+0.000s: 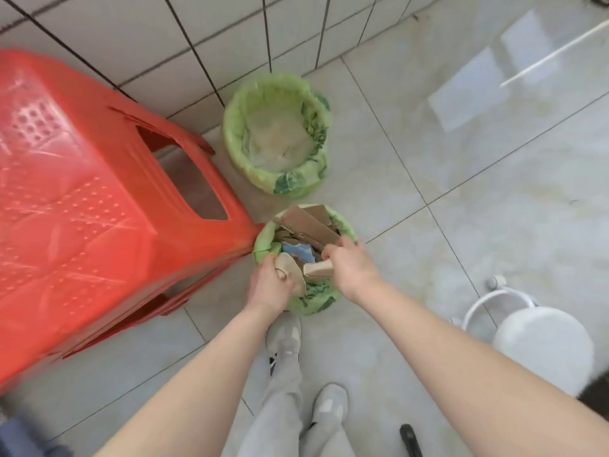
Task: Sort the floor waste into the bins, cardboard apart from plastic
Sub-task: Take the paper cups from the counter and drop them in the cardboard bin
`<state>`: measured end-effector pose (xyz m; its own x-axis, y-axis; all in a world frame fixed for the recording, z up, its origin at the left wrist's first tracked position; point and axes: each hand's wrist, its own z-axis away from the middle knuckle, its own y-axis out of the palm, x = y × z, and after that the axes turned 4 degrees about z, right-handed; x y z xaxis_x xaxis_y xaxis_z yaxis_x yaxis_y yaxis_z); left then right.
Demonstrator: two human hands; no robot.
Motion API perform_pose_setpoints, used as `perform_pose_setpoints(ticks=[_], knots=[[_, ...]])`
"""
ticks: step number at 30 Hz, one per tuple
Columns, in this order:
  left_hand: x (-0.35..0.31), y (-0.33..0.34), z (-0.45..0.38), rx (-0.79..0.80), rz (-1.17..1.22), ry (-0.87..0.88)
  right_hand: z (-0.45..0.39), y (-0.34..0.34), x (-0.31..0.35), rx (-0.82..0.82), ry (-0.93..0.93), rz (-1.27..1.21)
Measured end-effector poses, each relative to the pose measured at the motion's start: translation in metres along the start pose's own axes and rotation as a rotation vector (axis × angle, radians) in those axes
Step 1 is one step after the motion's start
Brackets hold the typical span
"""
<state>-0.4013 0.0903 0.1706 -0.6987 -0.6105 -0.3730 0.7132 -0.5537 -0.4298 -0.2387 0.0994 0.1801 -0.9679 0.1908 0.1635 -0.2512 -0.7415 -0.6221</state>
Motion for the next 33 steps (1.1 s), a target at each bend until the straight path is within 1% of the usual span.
perform_pose_setpoints(ticks=[3, 5, 9, 12, 16, 19, 22, 28, 31, 33], knots=[[0.001, 0.007, -0.012, 0.019, -0.018, 0.043, -0.016, 0.007, 0.005, 0.012, -0.084, 0.139], [0.001, 0.009, -0.014, 0.022, -0.007, 0.056, -0.020, 0.009, 0.008, 0.035, -0.132, 0.153], [0.003, 0.007, -0.008, 0.045, 0.019, 0.056, -0.017, 0.006, 0.009, 0.000, -0.151, 0.084], [0.008, 0.001, 0.002, 0.067, 0.013, 0.021, -0.007, 0.002, 0.004, -0.021, -0.131, 0.020], [0.011, -0.006, 0.014, 0.037, 0.018, -0.026, 0.007, -0.008, -0.006, -0.078, -0.068, -0.067], [0.009, -0.011, 0.022, 0.020, 0.061, -0.031, 0.021, -0.014, -0.014, -0.101, -0.033, -0.146], [0.008, -0.011, 0.033, -0.007, 0.084, -0.027, 0.039, -0.015, -0.023, -0.111, -0.022, -0.169], [0.008, -0.017, 0.090, -0.111, 0.136, 0.024, 0.098, -0.009, -0.027, -0.100, -0.070, -0.174], [0.011, -0.022, 0.138, -0.164, 0.199, 0.042, 0.140, -0.012, -0.025, -0.104, -0.105, -0.154], [0.013, -0.027, 0.179, -0.196, 0.259, 0.052, 0.176, -0.017, -0.019, -0.118, -0.118, -0.191]])
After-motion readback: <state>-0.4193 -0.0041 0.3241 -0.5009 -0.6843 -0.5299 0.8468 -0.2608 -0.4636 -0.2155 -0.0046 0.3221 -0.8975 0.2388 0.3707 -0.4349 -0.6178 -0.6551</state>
